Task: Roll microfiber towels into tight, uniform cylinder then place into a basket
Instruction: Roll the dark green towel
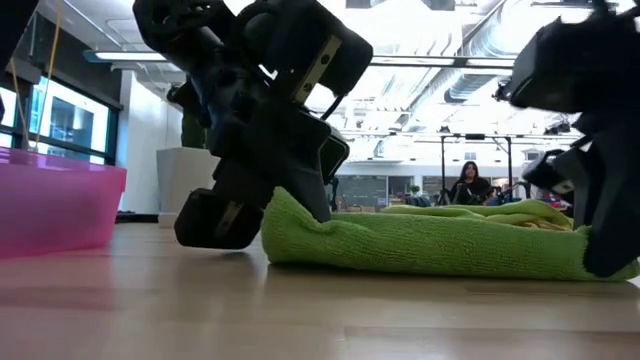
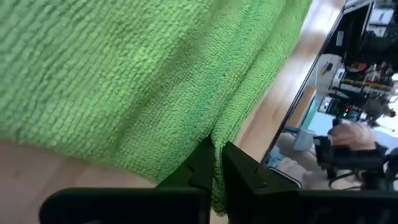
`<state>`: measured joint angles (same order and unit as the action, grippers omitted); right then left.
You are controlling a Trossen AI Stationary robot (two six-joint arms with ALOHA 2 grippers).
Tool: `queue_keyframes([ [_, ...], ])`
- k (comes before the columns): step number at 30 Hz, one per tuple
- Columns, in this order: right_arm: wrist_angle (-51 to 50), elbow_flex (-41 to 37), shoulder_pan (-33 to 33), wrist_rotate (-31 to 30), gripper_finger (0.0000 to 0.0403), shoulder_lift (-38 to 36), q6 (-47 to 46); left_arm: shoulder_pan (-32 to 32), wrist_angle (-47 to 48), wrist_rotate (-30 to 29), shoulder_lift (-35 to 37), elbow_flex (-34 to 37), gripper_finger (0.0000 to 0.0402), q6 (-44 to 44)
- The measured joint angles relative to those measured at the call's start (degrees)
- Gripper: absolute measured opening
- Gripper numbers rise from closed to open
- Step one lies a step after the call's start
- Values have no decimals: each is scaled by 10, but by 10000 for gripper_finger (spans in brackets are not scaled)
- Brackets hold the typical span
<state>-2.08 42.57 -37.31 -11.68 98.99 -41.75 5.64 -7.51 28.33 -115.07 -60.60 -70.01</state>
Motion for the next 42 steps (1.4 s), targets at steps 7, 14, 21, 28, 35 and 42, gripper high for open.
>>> queue_keyframes([
  [7, 6, -3, 32, 80, 4, -25, -62, 3, -5, 27, 0, -1, 20, -56],
  [14, 24, -3, 46, 137, 2, -46, -112, 6, -22, 39, 0, -1, 20, -84],
  [21, -18, -3, 61, 100, 2, -45, -150, 6, 34, -17, 1, -1, 21, -44],
  [28, -32, -3, 77, 86, 2, -41, -148, 7, 45, -60, -1, -2, 21, -15],
  [35, -33, -3, 77, 80, 37, -34, -91, 12, 48, -84, -2, -1, 21, 2],
  [42, -39, -3, 81, 106, 95, -42, 37, 13, 49, -93, -3, -1, 21, 2],
])
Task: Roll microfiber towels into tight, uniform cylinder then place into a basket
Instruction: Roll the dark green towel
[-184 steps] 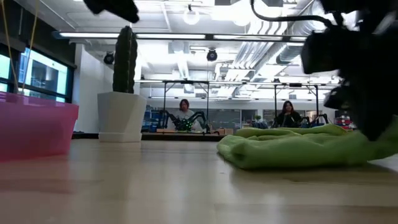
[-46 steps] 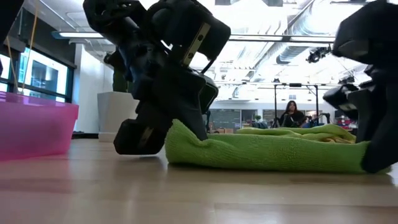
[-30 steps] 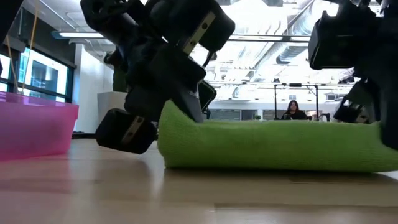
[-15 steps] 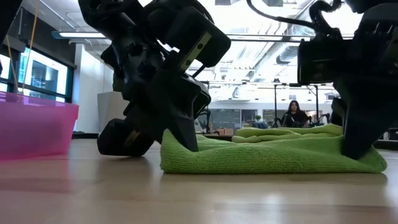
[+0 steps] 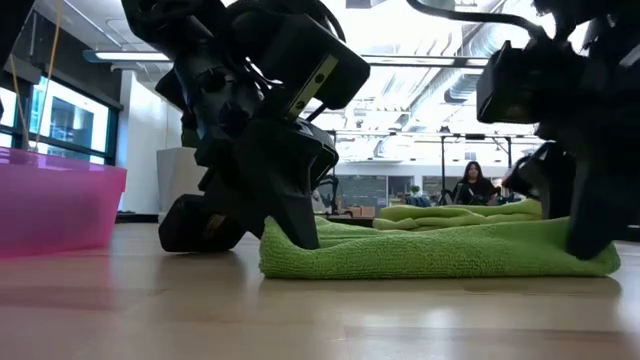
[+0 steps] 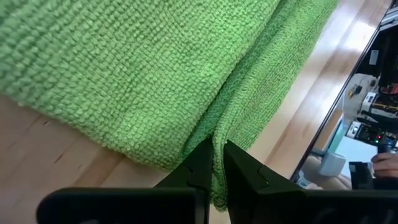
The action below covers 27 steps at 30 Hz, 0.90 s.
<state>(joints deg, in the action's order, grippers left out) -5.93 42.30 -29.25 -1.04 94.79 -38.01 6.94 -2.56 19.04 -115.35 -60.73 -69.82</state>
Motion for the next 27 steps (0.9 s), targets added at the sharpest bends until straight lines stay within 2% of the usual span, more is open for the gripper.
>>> queue_keyframes([
  [3, -22, -1, 4, 35, 97, -20, 38, 0, 1, -1, 0, 0, 21, 0],
  [6, -61, -2, 6, 44, 98, -55, 68, 0, 2, -1, 0, 0, 21, 1],
  [9, -87, -2, 2, 21, 98, -96, 115, 0, 3, -1, 0, 0, 21, 1],
  [12, -61, -2, -15, -5, 98, -117, 152, 0, 3, -1, -1, 1, 21, 0],
  [16, 12, -2, -40, -8, 98, -105, 186, -1, 2, -1, -1, 1, 21, -1],
  [21, 77, -1, -52, -61, 104, -71, 230, -1, 2, -1, -1, 1, 21, -3],
  [27, 74, -1, -49, -41, 149, -22, 207, -2, 0, 13, -1, 1, 21, -5],
])
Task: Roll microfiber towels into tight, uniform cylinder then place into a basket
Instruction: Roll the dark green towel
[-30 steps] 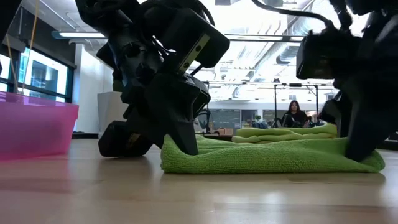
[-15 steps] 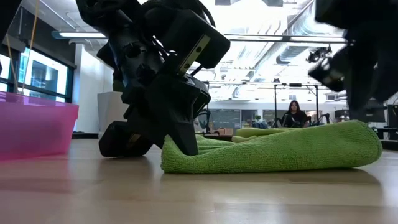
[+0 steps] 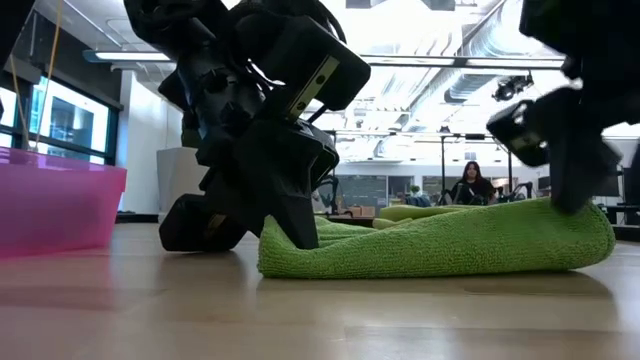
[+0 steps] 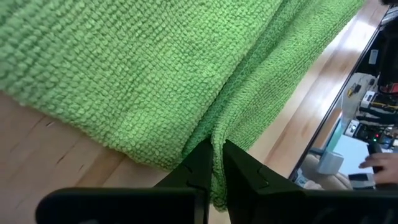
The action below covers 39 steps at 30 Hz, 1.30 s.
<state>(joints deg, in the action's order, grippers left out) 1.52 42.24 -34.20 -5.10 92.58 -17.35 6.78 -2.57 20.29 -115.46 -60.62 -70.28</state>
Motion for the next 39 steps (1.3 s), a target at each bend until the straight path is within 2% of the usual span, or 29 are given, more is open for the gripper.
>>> queue_keyframes([
  [6, 0, 0, 0, -31, 188, 17, 76, 0, -1, 5, 0, 0, 21, 0],
  [13, 12, 0, -17, -61, 188, 12, 149, 0, -2, 10, 0, 0, 21, 4],
  [20, 8, 0, -18, -113, 188, 12, 144, 0, -2, 10, 0, 0, 21, 10],
  [29, -18, 0, -18, -112, 188, 17, 77, 1, -2, 10, 0, 0, 21, 15],
  [39, -12, 2, -19, -117, 188, 68, 18, 1, -3, 10, 0, 0, 21, 15],
])
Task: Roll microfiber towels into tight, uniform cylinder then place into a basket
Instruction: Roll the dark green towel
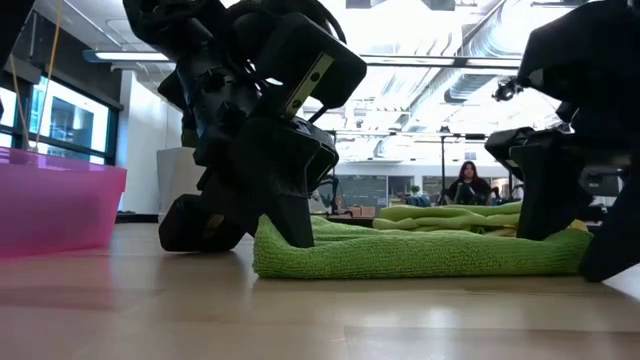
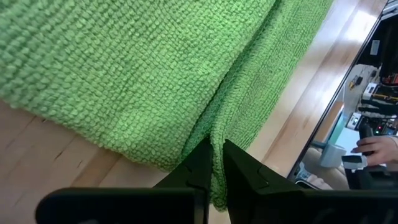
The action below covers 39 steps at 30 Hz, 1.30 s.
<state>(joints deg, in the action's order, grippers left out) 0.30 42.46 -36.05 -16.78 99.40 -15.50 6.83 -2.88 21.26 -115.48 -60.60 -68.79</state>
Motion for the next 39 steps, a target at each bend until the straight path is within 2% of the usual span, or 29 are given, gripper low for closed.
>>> queue_keyframes([
  [4, 2, 0, 0, -1, 182, 2, -22, 0, -3, 0, 0, 0, 21, 4],
  [7, 1, 0, 0, 2, 162, 2, -37, 0, -4, 0, 0, 1, 21, 15],
  [16, -7, 0, 1, 6, 79, 3, -101, 6, -8, -7, 0, 1, 21, 30],
  [22, -8, 0, 1, 18, 12, 3, -128, 14, -10, -26, 0, 1, 21, 116],
  [30, -9, 0, 0, 34, 4, 3, -130, 16, -14, -27, 0, 0, 29, 205],
  [35, -7, -1, 0, 34, 3, 3, -130, 16, -16, -19, 0, 0, 73, 290],
  [39, -7, -2, 0, 35, 2, 4, -137, 12, -27, -38, -1, -1, 117, 416],
])
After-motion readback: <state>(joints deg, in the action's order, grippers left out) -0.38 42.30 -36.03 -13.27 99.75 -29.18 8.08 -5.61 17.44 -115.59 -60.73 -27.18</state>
